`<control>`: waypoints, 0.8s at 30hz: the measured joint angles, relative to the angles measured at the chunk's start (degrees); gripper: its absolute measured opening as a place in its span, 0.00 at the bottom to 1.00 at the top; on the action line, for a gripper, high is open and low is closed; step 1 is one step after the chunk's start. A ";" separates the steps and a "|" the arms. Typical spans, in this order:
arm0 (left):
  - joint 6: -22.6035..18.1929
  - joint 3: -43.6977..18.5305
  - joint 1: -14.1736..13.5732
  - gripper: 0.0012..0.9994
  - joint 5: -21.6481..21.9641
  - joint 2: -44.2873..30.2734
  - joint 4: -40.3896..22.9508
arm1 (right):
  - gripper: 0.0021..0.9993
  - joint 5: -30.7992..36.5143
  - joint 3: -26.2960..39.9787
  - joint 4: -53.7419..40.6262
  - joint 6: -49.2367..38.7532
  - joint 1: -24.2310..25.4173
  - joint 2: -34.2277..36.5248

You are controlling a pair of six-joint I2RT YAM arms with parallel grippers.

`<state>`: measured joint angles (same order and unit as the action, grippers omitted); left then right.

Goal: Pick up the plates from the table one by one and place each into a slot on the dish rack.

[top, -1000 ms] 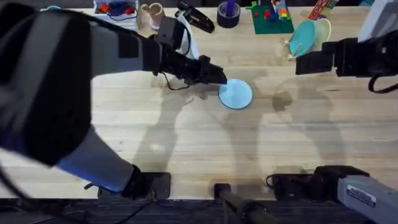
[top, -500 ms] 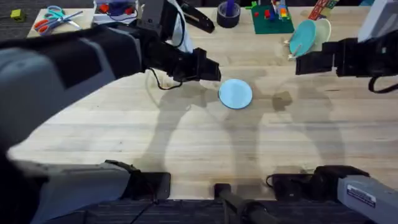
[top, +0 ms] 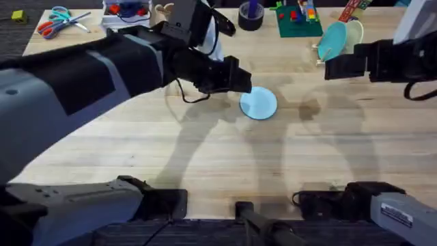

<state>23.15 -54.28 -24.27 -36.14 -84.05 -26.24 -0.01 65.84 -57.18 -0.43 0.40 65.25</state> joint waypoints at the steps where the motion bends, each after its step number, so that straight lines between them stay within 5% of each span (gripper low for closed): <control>1: 0.05 0.00 -0.09 0.04 0.05 -0.02 0.61 | 0.99 0.00 0.00 0.12 0.00 0.00 0.00; 24: 2.80 0.00 -1.10 0.04 -0.04 -4.88 4.86 | 1.00 0.00 0.00 0.21 0.00 0.00 0.00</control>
<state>25.96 -54.28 -25.36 -36.18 -88.93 -21.39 -0.01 65.84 -56.97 -0.43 0.40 65.25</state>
